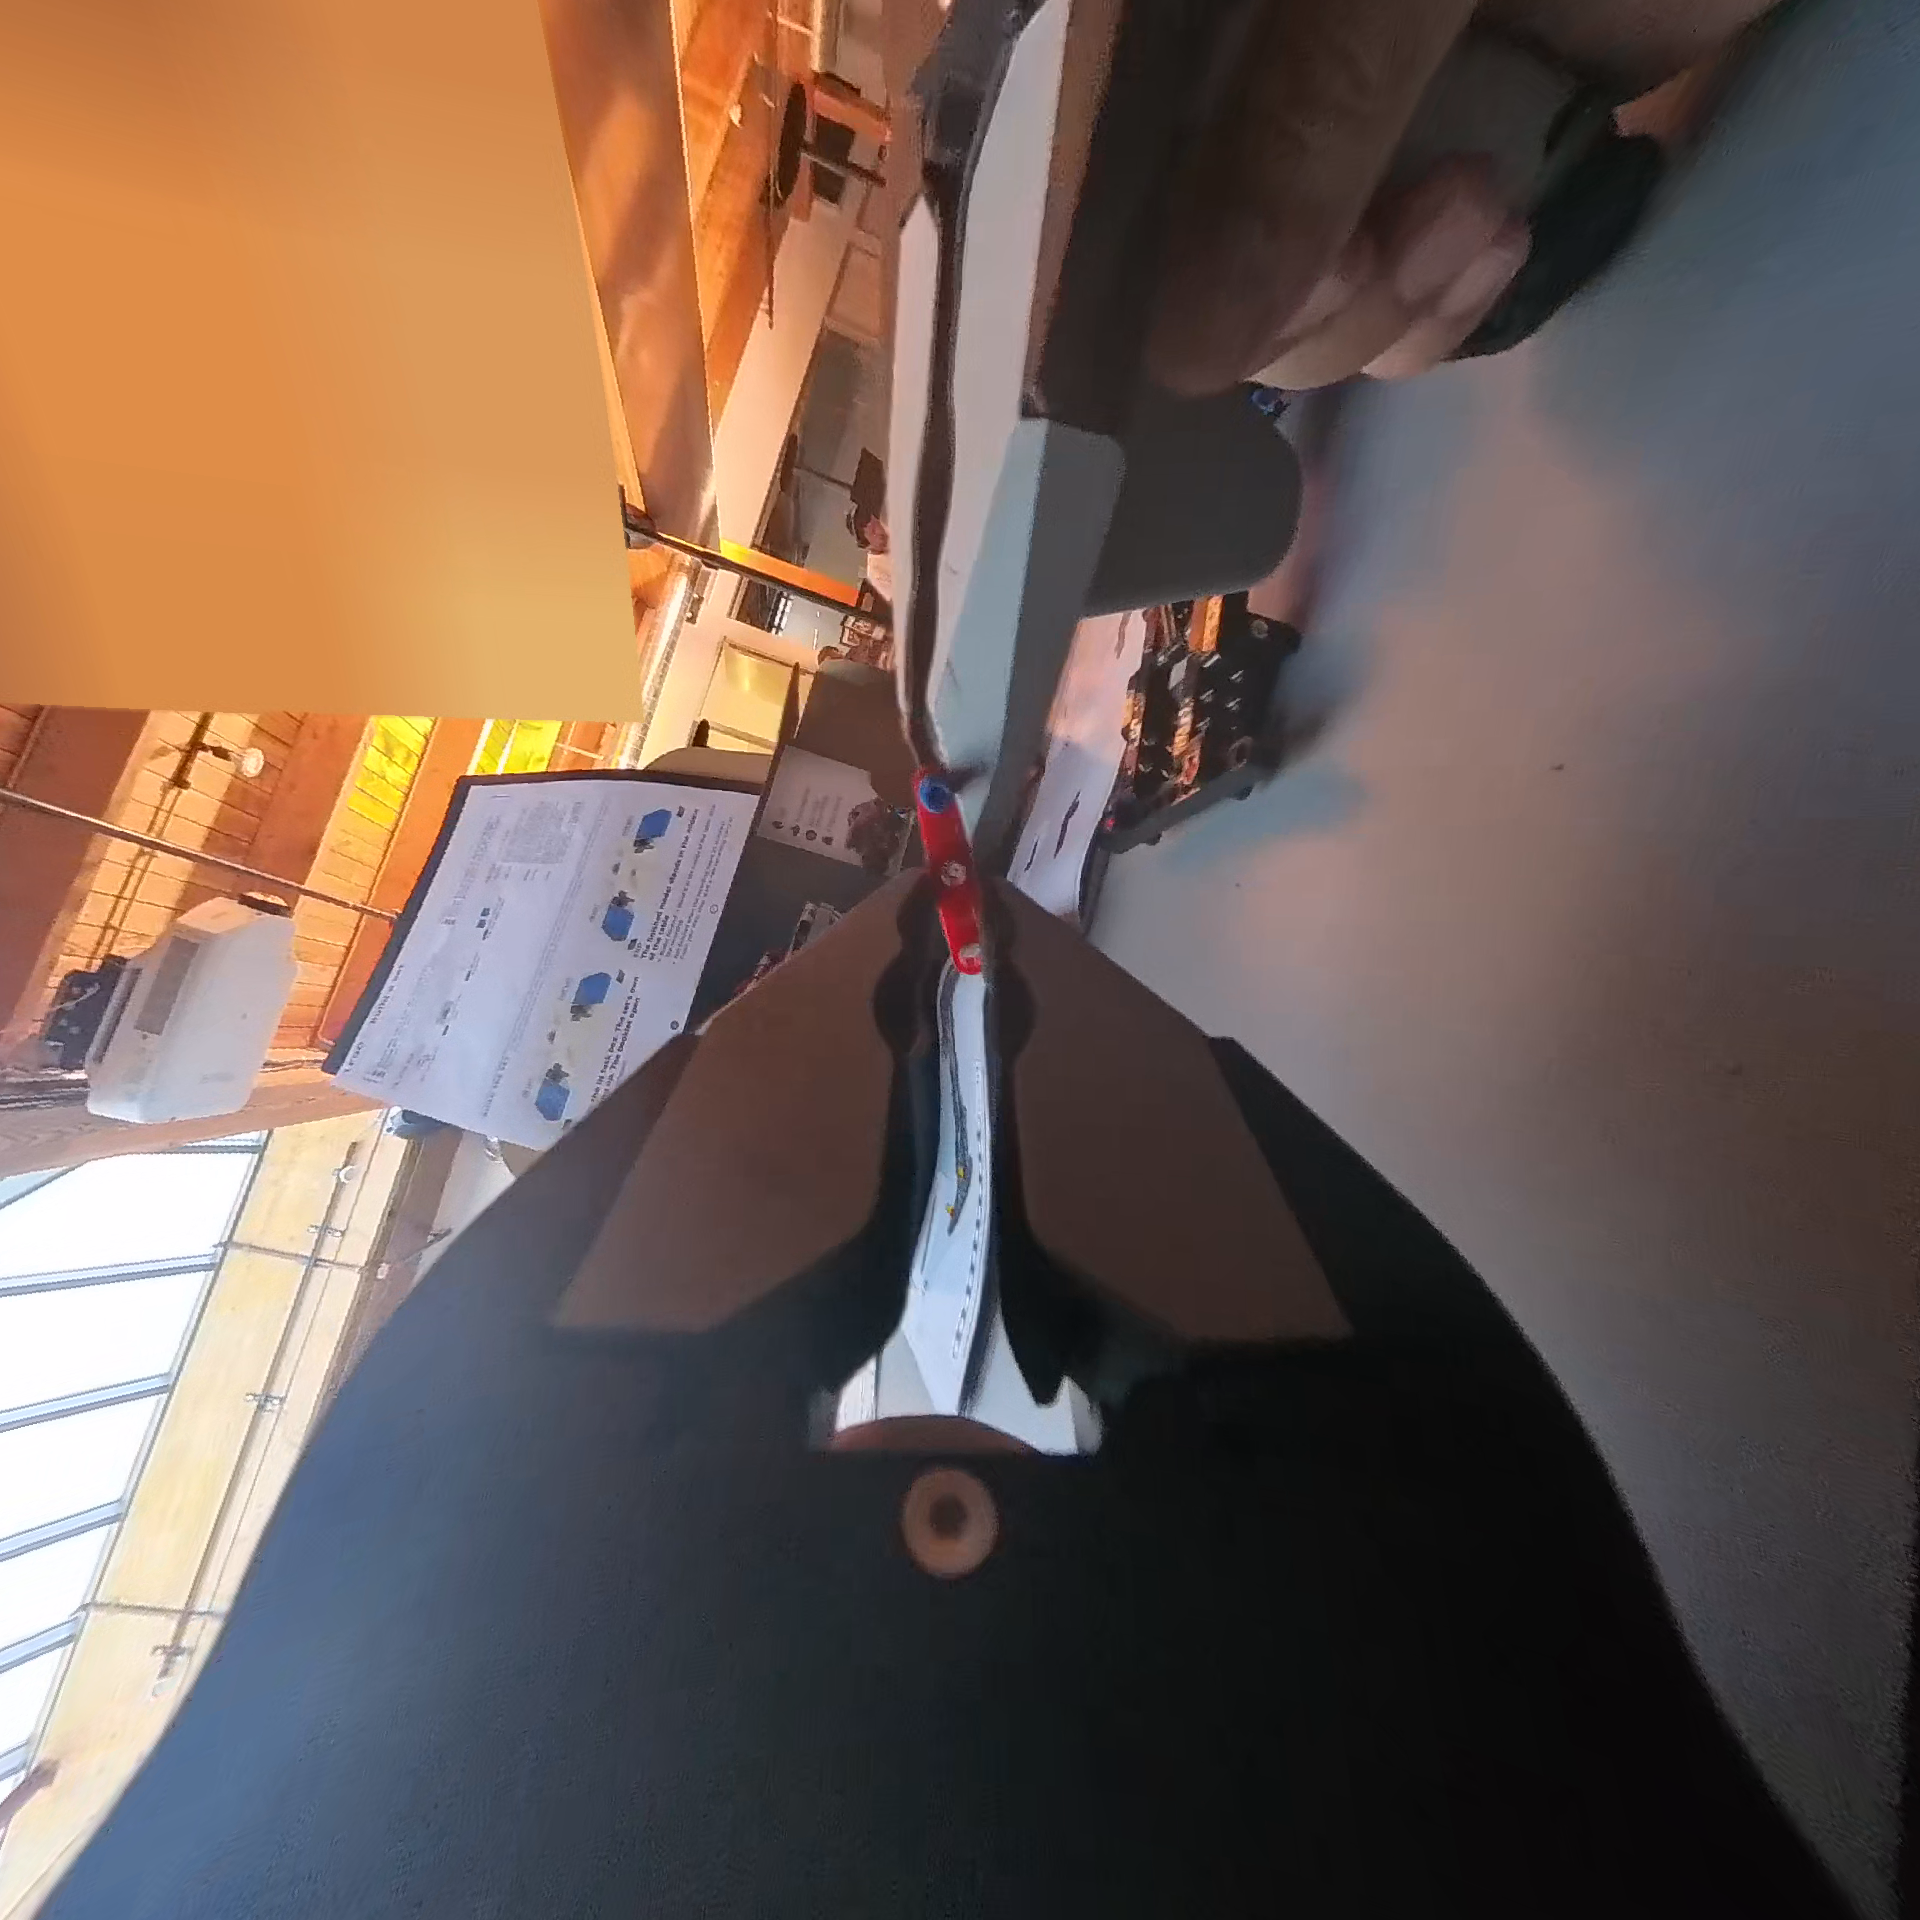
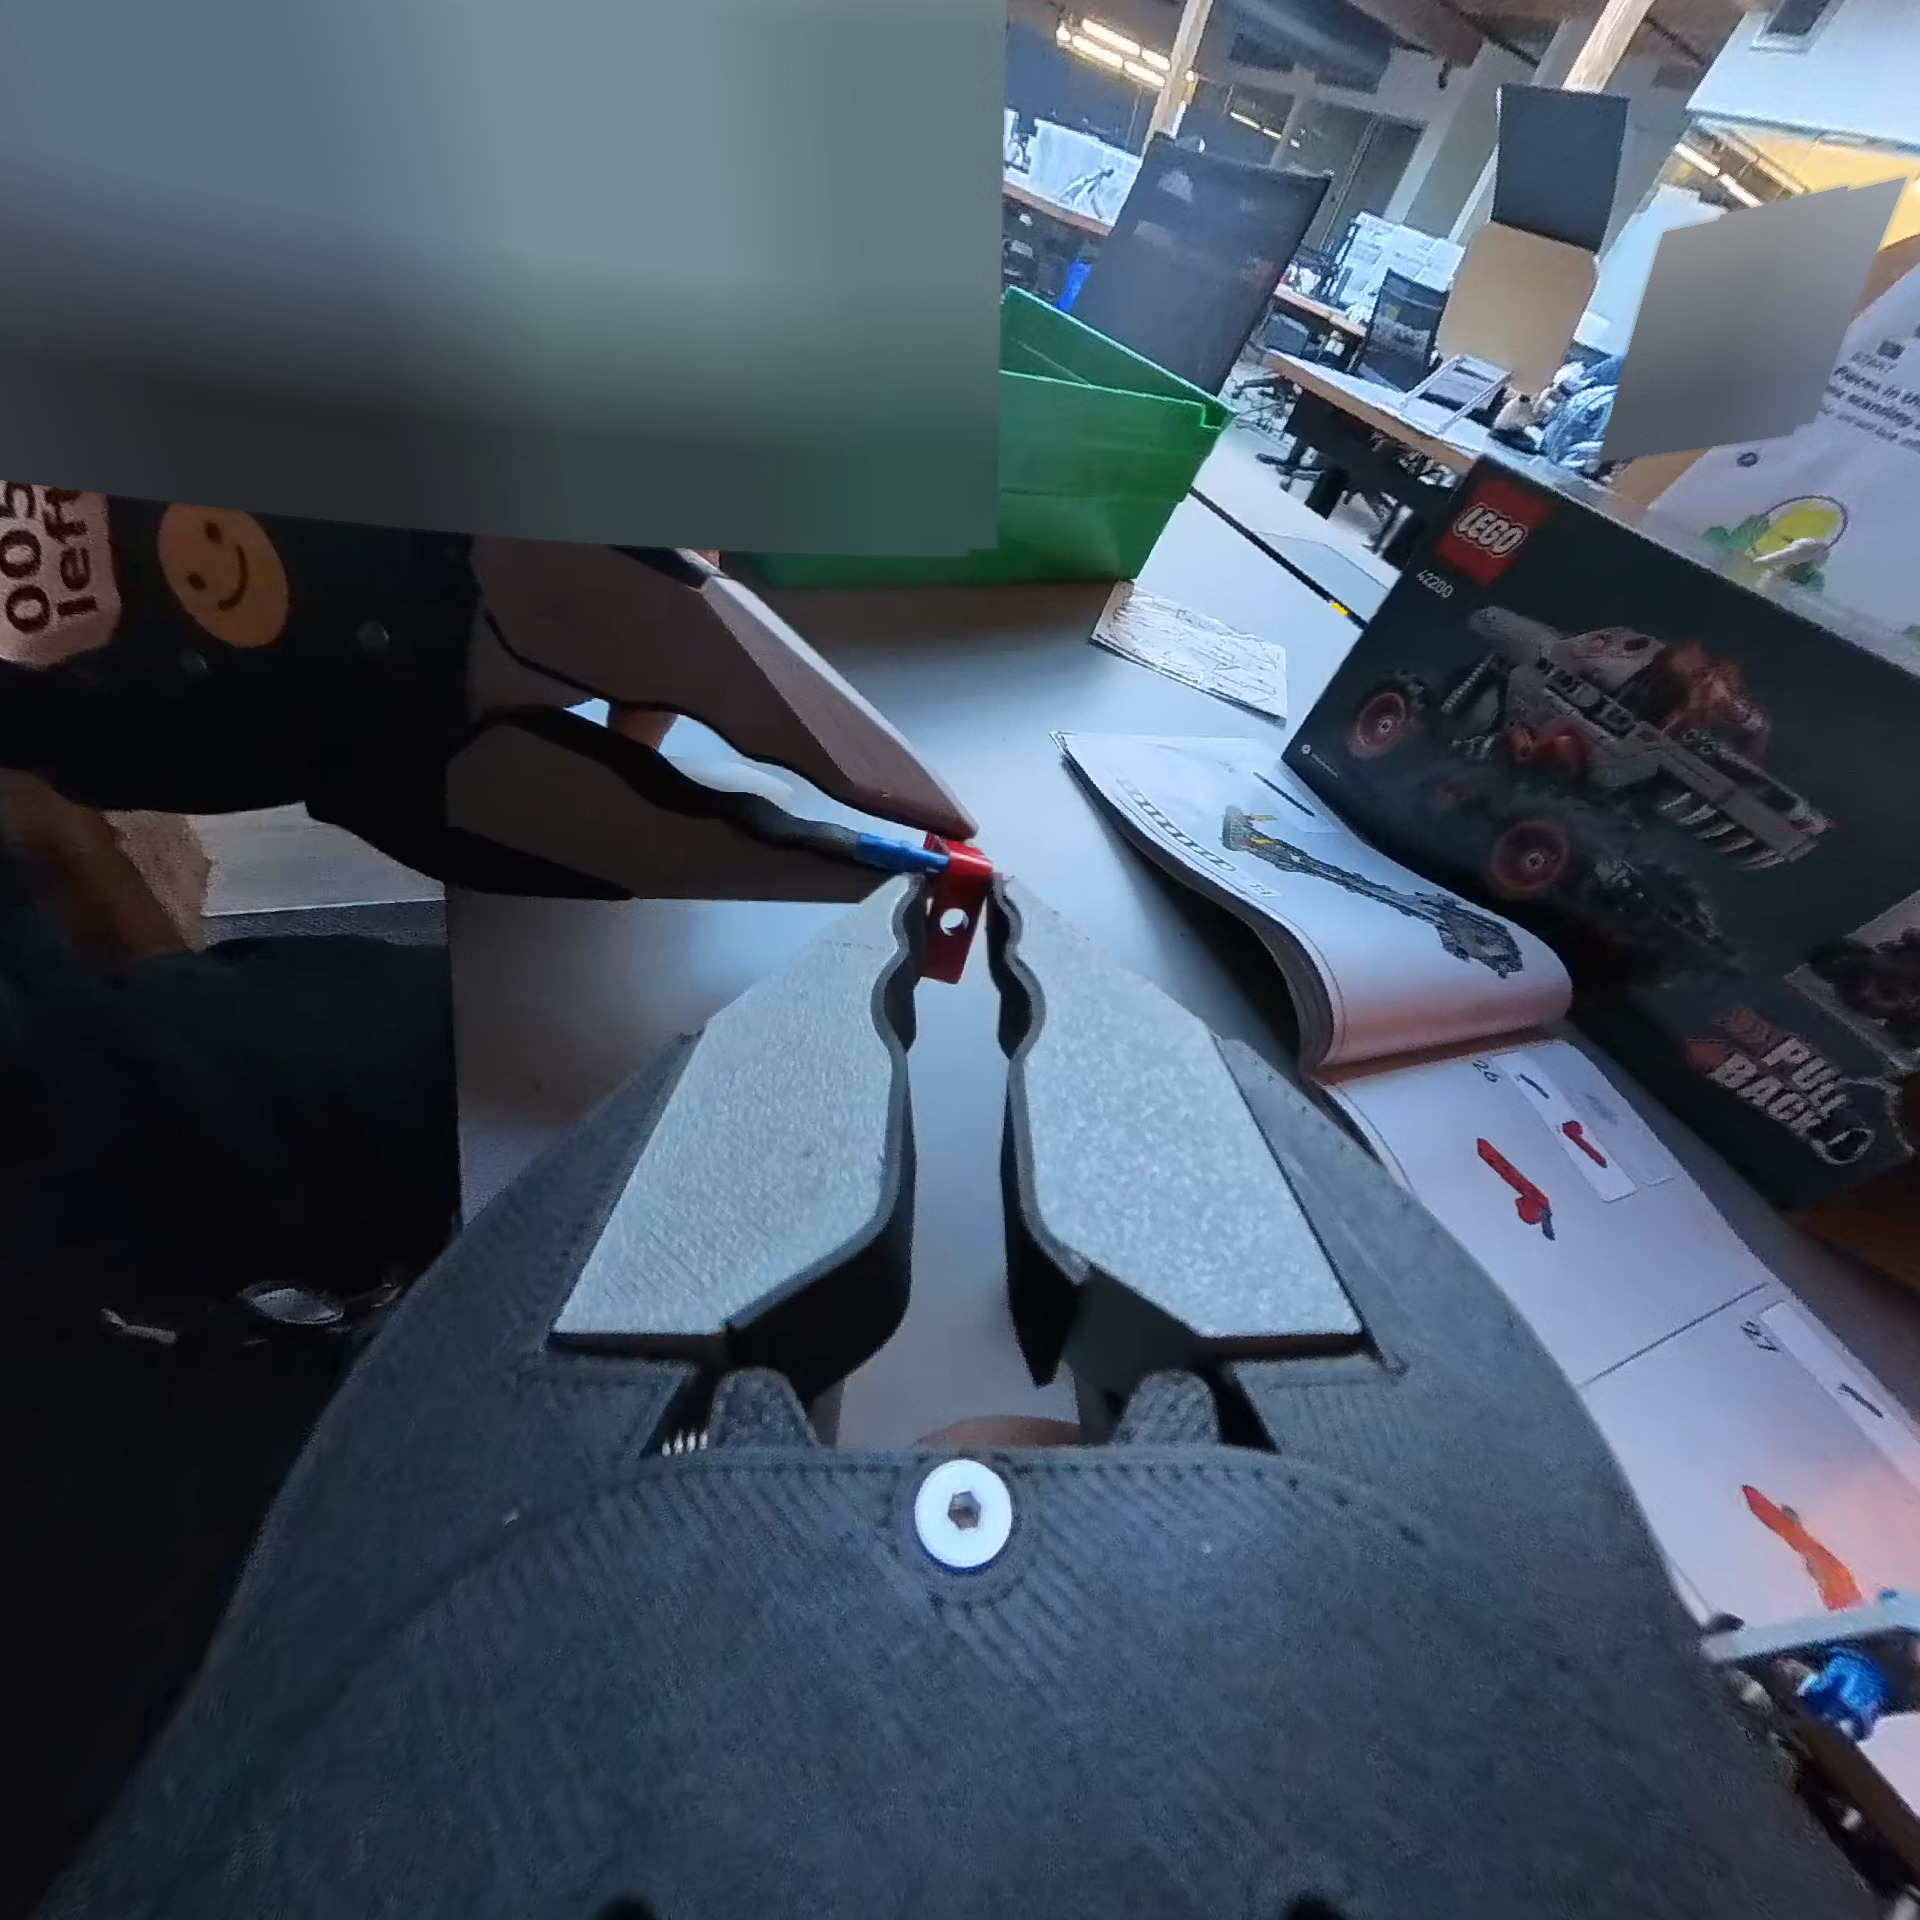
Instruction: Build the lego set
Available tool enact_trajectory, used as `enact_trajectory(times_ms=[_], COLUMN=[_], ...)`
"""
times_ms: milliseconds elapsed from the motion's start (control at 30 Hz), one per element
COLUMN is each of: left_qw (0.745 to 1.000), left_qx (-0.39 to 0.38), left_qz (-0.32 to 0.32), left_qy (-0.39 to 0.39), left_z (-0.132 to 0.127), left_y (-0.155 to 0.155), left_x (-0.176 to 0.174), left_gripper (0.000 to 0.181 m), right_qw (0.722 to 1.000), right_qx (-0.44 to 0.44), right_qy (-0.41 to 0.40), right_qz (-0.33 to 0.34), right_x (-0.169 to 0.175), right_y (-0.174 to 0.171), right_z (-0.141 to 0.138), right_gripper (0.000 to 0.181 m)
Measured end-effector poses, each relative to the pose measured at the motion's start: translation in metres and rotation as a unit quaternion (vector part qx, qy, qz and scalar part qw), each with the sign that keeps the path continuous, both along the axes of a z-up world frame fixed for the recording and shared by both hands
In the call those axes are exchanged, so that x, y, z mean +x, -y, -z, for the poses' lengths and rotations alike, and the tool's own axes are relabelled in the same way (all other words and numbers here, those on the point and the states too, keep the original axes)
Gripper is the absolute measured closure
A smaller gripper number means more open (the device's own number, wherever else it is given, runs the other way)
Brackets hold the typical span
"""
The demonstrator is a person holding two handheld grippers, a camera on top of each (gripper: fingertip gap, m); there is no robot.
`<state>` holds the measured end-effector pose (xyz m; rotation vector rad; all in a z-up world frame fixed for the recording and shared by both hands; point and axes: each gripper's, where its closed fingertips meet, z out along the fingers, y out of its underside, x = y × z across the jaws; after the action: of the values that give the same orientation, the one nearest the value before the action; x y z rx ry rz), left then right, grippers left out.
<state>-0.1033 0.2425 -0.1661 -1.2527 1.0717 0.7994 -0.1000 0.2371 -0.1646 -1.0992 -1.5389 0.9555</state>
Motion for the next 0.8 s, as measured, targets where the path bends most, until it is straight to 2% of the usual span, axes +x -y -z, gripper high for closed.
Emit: enact_trajectory(times_ms=[167,367,800], left_qw=[1.000,1.000,1.000], left_qx=[-0.001,-0.001,-0.025], left_qz=[-0.008,0.001,-0.007], left_qy=[-0.013,-0.010,-0.017], left_z=[0.003,0.003,0.012], left_y=[-0.001,0.000,-0.002], left_x=[-0.002,0.002,0.002], left_gripper=[0.177,0.176,0.175], right_qw=[0.999,1.000,0.999], right_qx=[0.044,0.010,0.023], right_qy=[0.004,0.008,0.037], right_qz=[0.018,-0.008,0.005], right_x=[-0.001,0.002,0.001], right_y=[-0.002,0.003,0.000], right_z=[0.003,0.002,0.011], right_gripper=[0.174,0.176,0.176])
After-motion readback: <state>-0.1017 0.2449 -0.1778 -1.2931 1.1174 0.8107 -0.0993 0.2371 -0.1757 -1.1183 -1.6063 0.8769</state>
